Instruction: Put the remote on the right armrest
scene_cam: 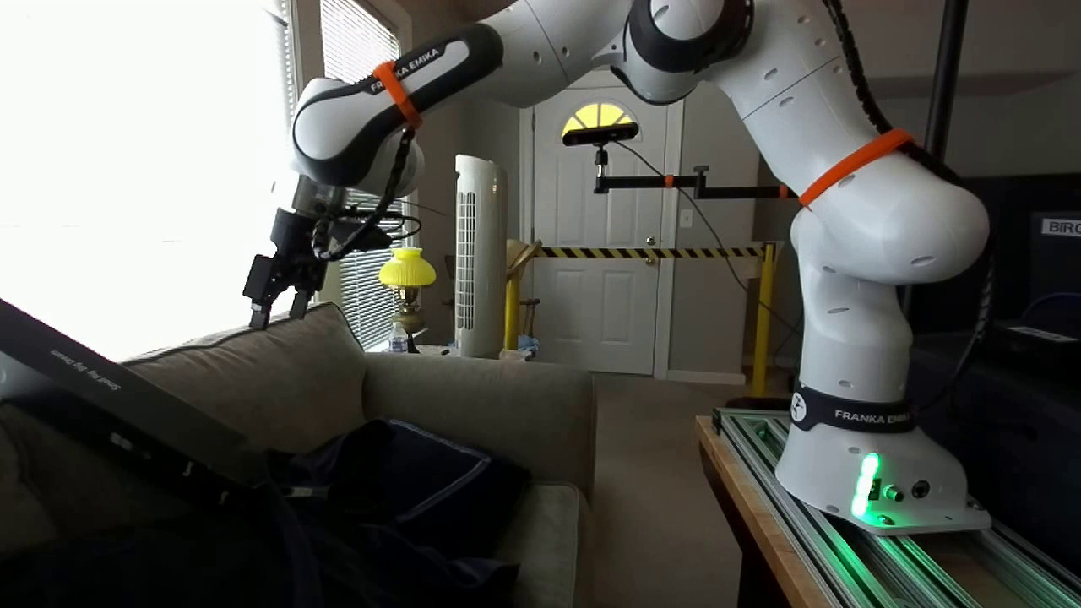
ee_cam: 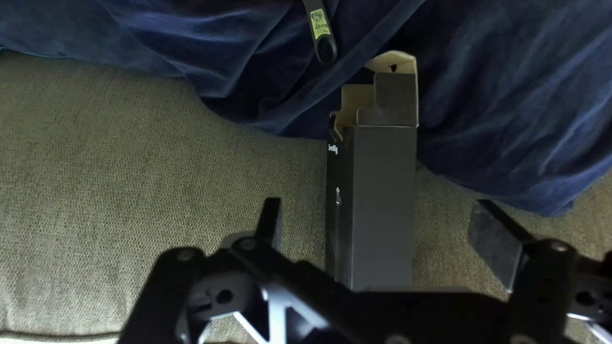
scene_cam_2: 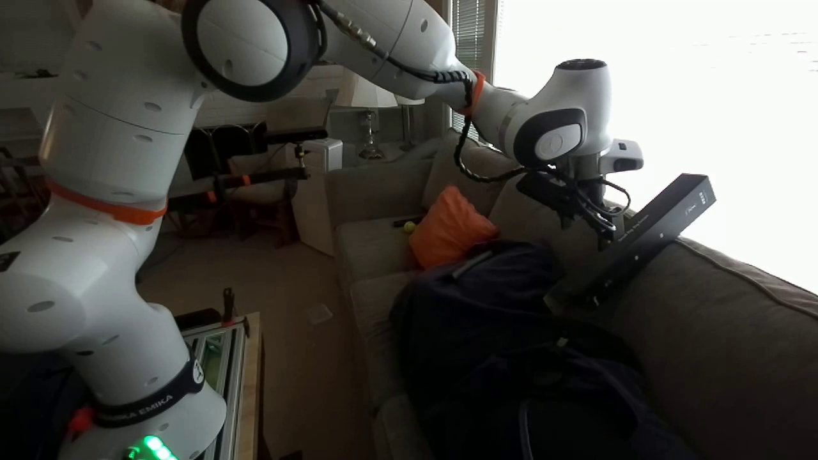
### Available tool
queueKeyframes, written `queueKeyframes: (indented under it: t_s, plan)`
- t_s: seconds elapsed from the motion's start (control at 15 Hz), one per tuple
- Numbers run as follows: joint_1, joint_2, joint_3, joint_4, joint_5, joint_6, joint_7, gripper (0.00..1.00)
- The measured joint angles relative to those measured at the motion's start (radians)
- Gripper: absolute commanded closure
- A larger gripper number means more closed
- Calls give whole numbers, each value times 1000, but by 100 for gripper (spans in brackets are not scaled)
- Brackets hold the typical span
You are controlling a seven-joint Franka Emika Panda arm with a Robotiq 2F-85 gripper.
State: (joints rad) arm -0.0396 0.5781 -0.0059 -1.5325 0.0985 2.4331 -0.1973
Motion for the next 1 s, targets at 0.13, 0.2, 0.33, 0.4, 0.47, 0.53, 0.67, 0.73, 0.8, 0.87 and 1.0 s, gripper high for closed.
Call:
queueKeyframes:
  t_s: [0.13, 0.2, 0.33, 0.4, 0.47, 0.53, 0.67, 0.73, 0.8, 0.87, 1.0]
  plan:
    - [10, 56, 4, 45, -25, 13, 14, 0]
    - [18, 81, 4, 67, -39, 20, 28, 0]
    - [38, 127, 4, 112, -58, 29, 64, 0]
    - [48, 148, 4, 134, -66, 31, 85, 0]
    - [58, 168, 3, 156, -73, 33, 109, 0]
    - [68, 187, 2, 178, -78, 35, 134, 0]
    - [86, 226, -3, 222, -83, 44, 180, 0]
    - [94, 246, -7, 245, -86, 55, 201, 0]
    - [102, 266, -14, 267, -89, 68, 221, 0]
    - [110, 287, -22, 289, -93, 84, 239, 0]
    - [124, 327, -43, 331, -106, 119, 276, 0]
